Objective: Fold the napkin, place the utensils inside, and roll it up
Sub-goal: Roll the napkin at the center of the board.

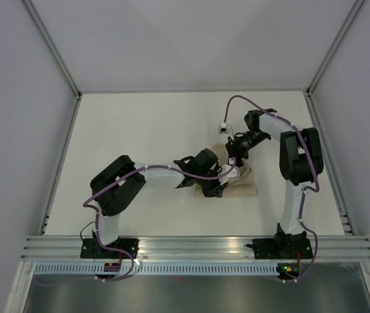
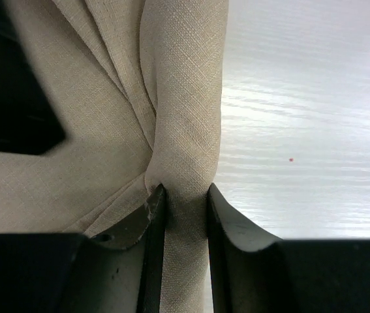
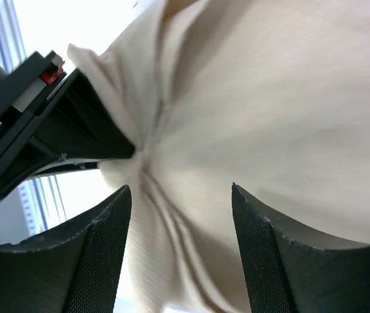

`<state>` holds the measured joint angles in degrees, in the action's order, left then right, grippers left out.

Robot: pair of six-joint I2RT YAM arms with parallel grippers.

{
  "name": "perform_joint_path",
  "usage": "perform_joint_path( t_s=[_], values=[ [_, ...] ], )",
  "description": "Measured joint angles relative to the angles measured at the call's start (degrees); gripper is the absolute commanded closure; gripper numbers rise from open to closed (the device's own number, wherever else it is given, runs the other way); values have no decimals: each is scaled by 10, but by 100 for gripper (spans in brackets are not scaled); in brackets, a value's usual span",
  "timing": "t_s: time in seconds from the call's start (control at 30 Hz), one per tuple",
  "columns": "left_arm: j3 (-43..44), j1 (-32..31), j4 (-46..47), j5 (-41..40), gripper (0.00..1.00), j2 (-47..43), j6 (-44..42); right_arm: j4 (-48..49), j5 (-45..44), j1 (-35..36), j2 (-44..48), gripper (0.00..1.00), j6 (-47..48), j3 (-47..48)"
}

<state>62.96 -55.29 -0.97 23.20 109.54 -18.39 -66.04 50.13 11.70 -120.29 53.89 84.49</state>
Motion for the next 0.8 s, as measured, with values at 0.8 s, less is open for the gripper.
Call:
perform_joint_path(
  t_s=[0.8],
  values=[
    [241,86,-288,284,98,175,76,318,-97,-41,582,22,-34,-441]
  ],
)
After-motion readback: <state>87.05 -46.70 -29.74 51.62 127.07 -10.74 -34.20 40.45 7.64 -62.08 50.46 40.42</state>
